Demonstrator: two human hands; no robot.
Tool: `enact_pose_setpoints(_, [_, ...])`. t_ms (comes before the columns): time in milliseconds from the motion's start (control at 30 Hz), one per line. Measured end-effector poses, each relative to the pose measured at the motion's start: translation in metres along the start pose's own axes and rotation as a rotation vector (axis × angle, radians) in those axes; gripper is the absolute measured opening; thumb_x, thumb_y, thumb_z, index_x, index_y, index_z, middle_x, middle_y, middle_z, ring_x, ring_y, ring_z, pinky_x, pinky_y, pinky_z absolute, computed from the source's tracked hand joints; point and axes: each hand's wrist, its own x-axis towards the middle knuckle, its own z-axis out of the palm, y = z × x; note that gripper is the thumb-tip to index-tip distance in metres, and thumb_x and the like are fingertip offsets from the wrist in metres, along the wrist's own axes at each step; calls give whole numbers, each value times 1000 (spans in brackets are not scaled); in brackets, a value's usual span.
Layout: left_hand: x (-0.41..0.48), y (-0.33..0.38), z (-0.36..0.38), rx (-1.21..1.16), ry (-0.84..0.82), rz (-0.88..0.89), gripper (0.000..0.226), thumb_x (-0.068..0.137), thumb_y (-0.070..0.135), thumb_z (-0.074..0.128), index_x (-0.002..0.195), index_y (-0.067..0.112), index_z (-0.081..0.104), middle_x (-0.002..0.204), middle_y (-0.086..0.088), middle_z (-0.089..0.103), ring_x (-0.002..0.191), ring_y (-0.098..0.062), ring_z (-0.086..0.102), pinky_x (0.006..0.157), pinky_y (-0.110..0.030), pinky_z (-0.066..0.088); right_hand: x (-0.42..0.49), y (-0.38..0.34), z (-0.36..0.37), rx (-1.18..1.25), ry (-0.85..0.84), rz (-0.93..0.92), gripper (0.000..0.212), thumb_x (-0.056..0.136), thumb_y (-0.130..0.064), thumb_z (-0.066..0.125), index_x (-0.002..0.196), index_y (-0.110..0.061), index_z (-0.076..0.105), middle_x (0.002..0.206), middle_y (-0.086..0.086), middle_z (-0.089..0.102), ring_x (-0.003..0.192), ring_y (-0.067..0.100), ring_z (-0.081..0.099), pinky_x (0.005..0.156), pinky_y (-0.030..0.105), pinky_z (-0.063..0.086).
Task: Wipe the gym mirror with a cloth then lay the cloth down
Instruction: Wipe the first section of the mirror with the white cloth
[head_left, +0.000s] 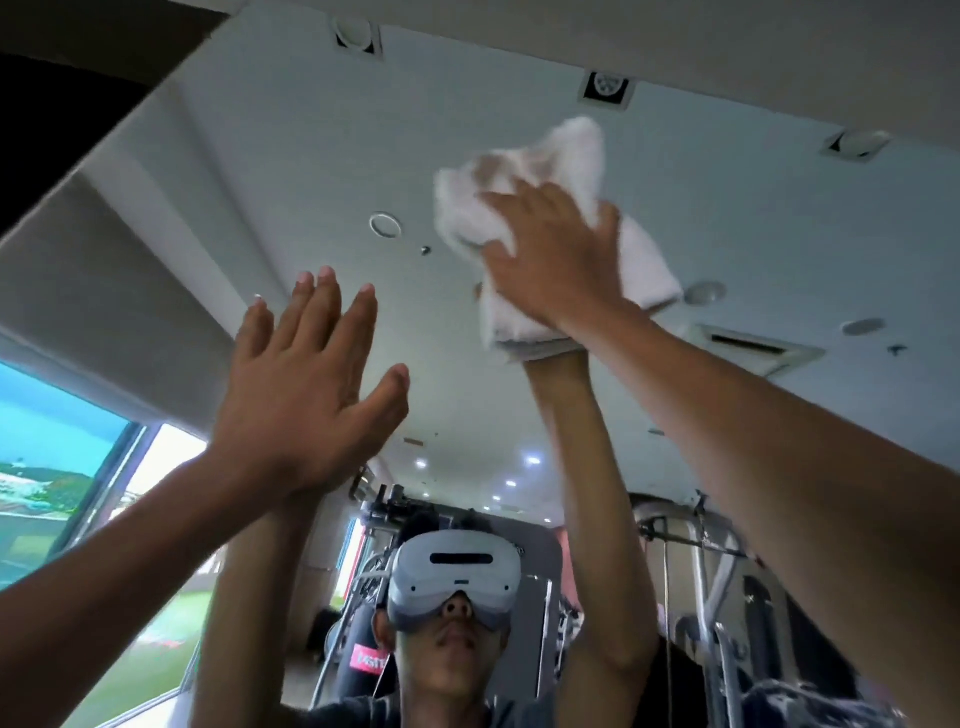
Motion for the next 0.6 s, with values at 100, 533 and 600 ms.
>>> enact_pose_setpoints(100, [-1,0,1,7,-13,18,88,86,71,6,162,26,10,169,-7,1,155,-17,-8,124,-44,-8,-40,22,-17,78,-132,-349,68,83,-54,22,149,-44,34,161,-12,27,147,11,22,108,46,15])
enact_pose_setpoints(533, [-5,4,1,-12,38,98,82,91,61,12,161,19,11,168,-8,5,156,-18,-1,125,-46,-1,-23,35,4,-33,84,260,53,94,-47,33,146,-37,38,154,-5,37,142,19,29,110,55,18])
enact_pose_setpoints(600, [-6,3,2,-9,43,216,75,95,57,17,161,21,6,168,-4,7,155,-16,4,124,-45,6,-49,40,-5,19,12,-48,60,88,-50,29,147,-41,38,157,-9,35,144,15,29,107,50,19])
